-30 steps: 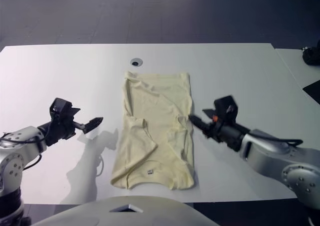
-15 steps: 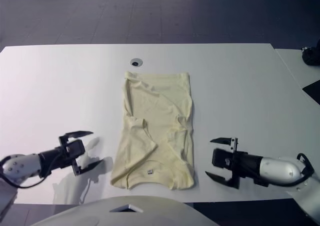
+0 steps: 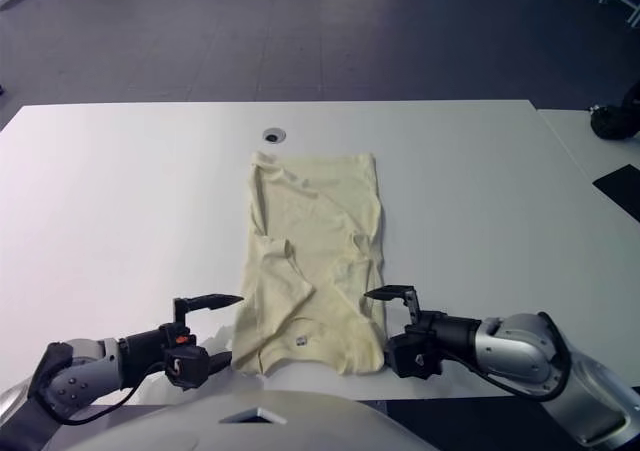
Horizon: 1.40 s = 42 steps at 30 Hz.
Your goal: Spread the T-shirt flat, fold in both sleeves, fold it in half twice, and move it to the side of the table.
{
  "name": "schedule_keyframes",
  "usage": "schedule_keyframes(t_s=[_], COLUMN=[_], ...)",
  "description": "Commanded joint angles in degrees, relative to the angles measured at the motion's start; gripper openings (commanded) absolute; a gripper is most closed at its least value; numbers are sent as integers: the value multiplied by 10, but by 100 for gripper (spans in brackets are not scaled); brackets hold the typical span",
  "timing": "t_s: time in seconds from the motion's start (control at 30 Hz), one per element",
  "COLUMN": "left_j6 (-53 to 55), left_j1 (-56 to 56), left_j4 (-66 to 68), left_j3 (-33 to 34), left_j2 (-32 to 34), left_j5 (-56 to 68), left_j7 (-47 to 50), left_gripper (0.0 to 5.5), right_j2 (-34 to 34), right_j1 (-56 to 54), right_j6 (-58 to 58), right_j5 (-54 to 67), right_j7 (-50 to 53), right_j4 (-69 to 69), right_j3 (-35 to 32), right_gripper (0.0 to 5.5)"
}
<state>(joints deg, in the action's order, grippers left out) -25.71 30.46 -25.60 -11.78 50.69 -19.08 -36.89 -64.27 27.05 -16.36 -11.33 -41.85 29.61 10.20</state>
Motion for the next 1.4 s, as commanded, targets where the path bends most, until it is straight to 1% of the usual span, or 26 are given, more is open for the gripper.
schedule_keyframes(t_s=[0.03, 0.2, 0.3, 0.7, 0.8, 0.83, 0.87, 0.93, 0.97, 1.1, 1.2, 1.33, 1.4], left_j6=[11, -4, -11, -15, 11, 26, 47, 94, 117, 206, 273, 369, 414], left_j1=[5, -5, -10, -30, -14, -8, 0, 11, 14, 14, 12, -13, -46], left_j4=[50, 64, 69, 74, 60, 53, 41, 7, -9, -55, -91, -121, -121], left_j3=[-33, -32, -35, -50, -42, -41, -40, -35, -33, -27, -17, -3, 9], left_j2=[16, 31, 35, 39, 52, 58, 64, 78, 83, 103, 116, 115, 109], left_j5=[-68, -59, -58, -42, 10, 32, 59, 118, 144, 237, 303, 406, 457], left_j7=[-25, -32, -34, -43, -69, -82, -98, -128, -141, -193, -223, -253, -264], left_gripper=[386, 296, 231, 7, 0, 0, 0, 0, 0, 0, 0, 0, 0], right_j2=[20, 25, 28, 42, 33, 29, 25, 16, 11, -13, -26, -53, -53], right_j1=[10, 23, 23, -10, -13, -11, -8, -4, -4, -4, -15, -49, -87], right_j6=[17, 8, 2, -34, -29, -19, -7, 11, 19, 88, 162, 284, 350], right_j5=[-49, -60, -65, -71, -40, -21, 4, 45, 64, 159, 241, 388, 471], right_j7=[-20, -14, -13, -14, -36, -47, -63, -93, -108, -171, -208, -262, -281], right_j4=[-29, -39, -43, -55, -40, -32, -21, -4, 3, 39, 60, 69, 57], right_j3=[38, 36, 35, 33, 27, 25, 23, 20, 19, 5, -15, -65, -85], right_gripper=[464, 383, 324, 112, 77, 57, 47, 8, 1, 1, 1, 1, 1])
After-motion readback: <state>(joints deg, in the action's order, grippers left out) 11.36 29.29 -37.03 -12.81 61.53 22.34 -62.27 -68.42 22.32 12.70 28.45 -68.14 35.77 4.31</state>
